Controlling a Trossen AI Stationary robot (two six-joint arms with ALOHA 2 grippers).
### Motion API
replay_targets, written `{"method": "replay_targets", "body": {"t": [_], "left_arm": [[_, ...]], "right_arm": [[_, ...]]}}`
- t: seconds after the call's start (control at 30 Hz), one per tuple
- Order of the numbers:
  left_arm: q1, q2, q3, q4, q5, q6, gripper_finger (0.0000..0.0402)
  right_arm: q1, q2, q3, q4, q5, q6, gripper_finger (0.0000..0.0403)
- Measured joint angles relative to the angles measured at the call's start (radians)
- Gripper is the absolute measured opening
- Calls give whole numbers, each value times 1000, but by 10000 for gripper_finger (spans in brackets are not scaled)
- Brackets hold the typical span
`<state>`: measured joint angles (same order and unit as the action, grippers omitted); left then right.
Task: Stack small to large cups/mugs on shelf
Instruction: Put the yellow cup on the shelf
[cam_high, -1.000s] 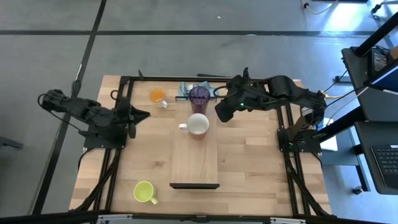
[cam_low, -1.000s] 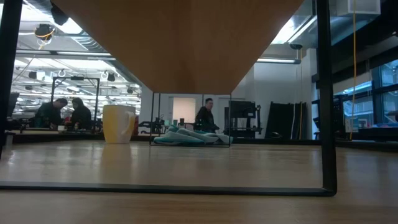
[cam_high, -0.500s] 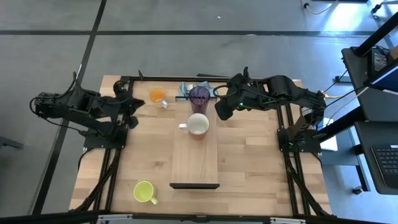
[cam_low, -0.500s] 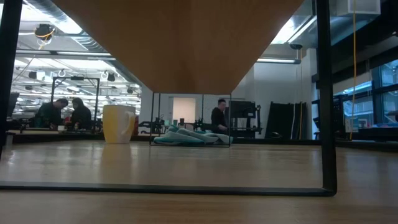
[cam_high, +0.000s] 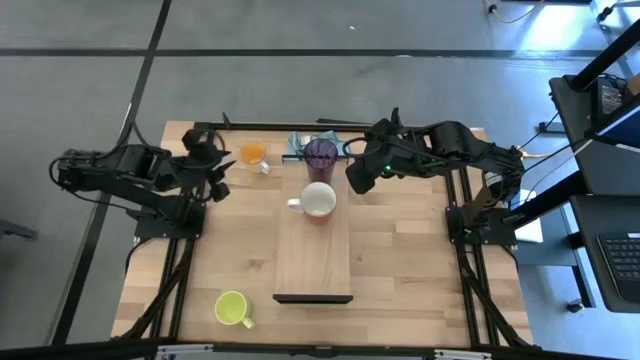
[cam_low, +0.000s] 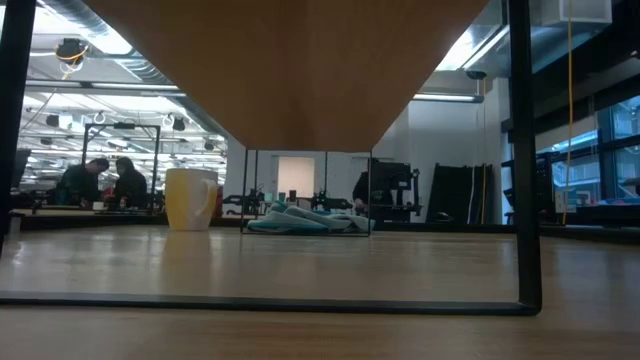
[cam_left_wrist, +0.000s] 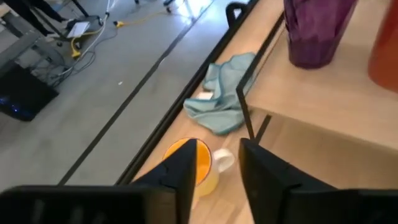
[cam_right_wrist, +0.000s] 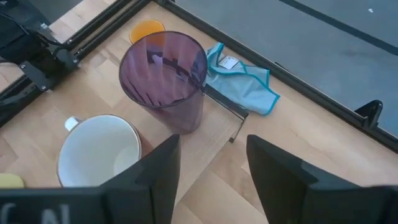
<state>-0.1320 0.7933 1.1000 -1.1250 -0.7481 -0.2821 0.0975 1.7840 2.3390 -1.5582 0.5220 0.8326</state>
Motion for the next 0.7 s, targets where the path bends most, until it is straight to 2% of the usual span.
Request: {"method": "replay_targets", "body": {"t": [0.13,0.23,0.3,0.43,0.7], "left_arm": [[21,21,0,-26,2,7,150],[42,33,0,-39,19,80,158],[77,40,0,-39,67,87,158],[224,51,0,-55,174,-13,156],[572,133,0,-47,445,-102,155]], "right_arm": [[0,0,0,-9,-1,0,186],[0,0,0,-12,-28,9,186],[0,0,0,-12,-47,25,186],[0,-3,0,-12,-71,24,186],[0,-46,0,-13,-73,-42,186]]}}
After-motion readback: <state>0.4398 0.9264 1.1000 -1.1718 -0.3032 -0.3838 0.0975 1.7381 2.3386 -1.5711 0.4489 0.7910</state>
